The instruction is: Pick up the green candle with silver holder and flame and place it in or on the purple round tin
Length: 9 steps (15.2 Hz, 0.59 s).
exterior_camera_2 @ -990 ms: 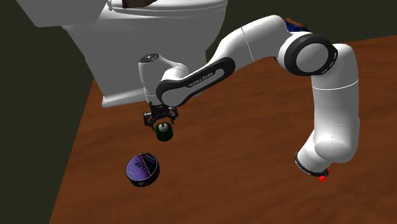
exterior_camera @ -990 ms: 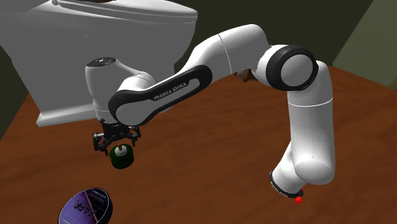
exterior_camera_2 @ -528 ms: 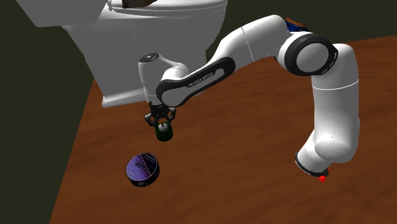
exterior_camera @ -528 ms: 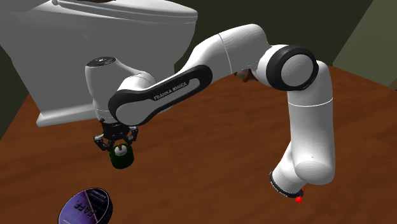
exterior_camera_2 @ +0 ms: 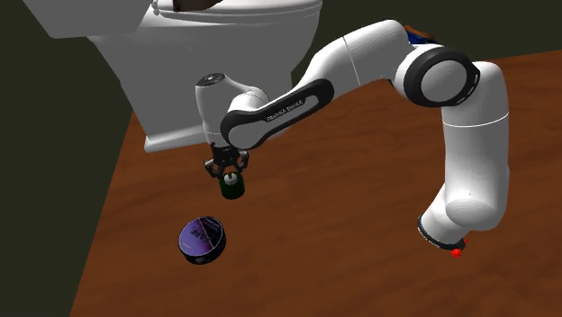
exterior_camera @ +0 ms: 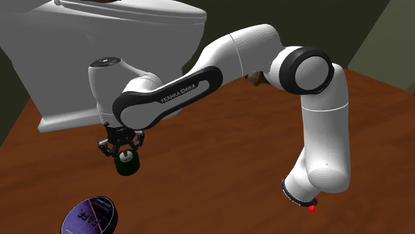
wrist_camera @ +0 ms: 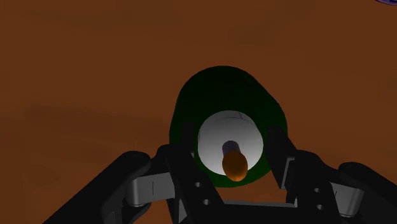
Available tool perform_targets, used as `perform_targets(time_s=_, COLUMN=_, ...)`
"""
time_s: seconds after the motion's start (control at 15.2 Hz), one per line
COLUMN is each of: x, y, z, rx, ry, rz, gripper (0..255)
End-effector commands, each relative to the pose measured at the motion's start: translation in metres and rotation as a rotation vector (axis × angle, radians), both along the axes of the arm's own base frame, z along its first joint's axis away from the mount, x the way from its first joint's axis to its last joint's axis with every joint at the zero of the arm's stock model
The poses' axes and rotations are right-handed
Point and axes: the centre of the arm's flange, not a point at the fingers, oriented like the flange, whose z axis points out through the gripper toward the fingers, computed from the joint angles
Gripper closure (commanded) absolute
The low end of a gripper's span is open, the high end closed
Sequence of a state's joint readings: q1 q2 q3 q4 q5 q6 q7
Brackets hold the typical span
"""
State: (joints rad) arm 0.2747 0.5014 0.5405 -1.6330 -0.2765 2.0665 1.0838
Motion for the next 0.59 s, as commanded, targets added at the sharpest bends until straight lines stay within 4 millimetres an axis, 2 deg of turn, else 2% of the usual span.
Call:
perform_targets(time_s=0.0, x=0.000, y=0.000, z=0.009, rx=0.000, ry=0.000, rz=0.000, gripper=255)
perform_targets(time_s=0.53, x=0.000, y=0.000, z=0.051, rx=0.000, ry=0.000, rz=0.000, gripper=255)
